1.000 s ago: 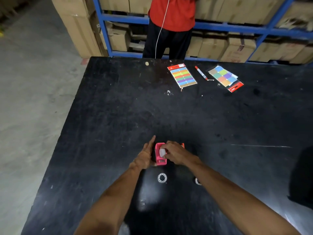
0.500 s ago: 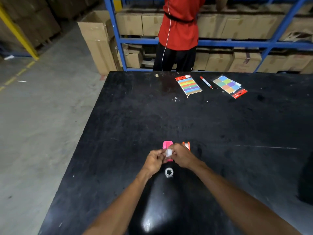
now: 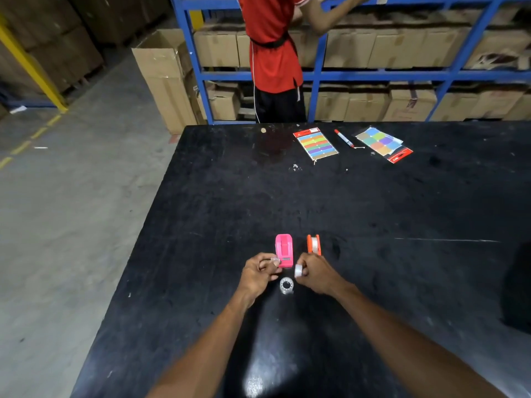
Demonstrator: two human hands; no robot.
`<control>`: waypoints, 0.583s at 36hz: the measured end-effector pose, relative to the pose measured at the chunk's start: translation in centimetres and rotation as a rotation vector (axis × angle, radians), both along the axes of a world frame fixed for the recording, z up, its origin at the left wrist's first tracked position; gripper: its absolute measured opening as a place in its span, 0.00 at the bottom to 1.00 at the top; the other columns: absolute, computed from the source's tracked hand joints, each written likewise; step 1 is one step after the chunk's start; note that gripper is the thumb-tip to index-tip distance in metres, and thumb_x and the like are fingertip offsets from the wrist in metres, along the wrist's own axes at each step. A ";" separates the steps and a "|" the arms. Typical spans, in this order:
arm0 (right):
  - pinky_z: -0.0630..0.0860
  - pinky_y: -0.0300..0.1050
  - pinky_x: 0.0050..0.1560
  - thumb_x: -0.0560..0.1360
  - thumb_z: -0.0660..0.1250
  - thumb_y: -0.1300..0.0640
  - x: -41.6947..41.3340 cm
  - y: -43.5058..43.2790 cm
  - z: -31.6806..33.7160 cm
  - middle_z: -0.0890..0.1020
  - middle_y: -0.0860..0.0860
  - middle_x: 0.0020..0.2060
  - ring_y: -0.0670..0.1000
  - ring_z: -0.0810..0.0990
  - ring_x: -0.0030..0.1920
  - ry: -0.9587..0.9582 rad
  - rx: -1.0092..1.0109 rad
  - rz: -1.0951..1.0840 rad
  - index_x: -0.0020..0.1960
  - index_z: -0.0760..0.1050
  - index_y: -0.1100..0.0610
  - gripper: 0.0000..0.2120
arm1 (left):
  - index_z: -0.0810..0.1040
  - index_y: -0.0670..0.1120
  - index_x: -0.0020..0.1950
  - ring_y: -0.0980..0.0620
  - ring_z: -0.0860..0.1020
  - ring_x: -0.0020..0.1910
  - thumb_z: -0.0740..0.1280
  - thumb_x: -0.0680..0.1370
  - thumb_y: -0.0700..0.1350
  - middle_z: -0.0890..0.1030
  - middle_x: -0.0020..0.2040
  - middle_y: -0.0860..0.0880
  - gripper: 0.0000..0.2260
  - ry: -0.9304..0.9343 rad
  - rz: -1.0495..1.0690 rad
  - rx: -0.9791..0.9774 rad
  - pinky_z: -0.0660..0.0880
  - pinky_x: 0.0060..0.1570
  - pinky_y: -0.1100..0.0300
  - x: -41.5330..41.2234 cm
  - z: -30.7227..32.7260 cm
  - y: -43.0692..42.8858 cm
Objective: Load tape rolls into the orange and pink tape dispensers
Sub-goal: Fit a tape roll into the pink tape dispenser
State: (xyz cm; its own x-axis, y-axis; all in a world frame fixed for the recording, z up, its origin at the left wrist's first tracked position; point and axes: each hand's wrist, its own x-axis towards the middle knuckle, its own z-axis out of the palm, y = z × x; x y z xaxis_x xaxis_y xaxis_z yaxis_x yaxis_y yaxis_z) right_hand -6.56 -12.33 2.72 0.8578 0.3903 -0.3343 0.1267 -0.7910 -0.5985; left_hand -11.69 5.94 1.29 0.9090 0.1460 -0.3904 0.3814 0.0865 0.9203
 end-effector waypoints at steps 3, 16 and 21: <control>0.78 0.47 0.43 0.69 0.67 0.59 -0.9 -1.3 -1.7 0.81 0.53 0.42 0.53 0.81 0.42 0.031 -0.113 0.016 0.42 0.74 0.54 0.03 | 0.82 0.44 0.53 0.51 0.82 0.42 0.71 0.76 0.38 0.83 0.43 0.46 0.06 -0.002 0.016 -0.008 0.81 0.41 0.61 -0.4 -0.2 0.3; 0.76 0.53 0.55 0.74 0.67 0.64 -3.1 -1.0 -6.2 0.64 0.59 0.68 0.64 0.80 0.55 -0.008 -0.302 0.016 0.62 0.72 0.56 0.17 | 0.82 0.40 0.50 0.54 0.84 0.38 0.72 0.73 0.30 0.84 0.40 0.45 0.09 0.040 0.011 -0.045 0.81 0.48 0.61 -0.2 -0.1 1.0; 0.76 0.53 0.53 0.74 0.67 0.62 -3.2 -0.6 -7.1 0.68 0.58 0.64 0.64 0.81 0.54 -0.010 -0.270 -0.008 0.61 0.71 0.57 0.16 | 0.82 0.41 0.48 0.54 0.84 0.37 0.72 0.72 0.30 0.85 0.38 0.46 0.09 0.060 0.031 -0.035 0.81 0.45 0.62 -0.4 -0.4 2.3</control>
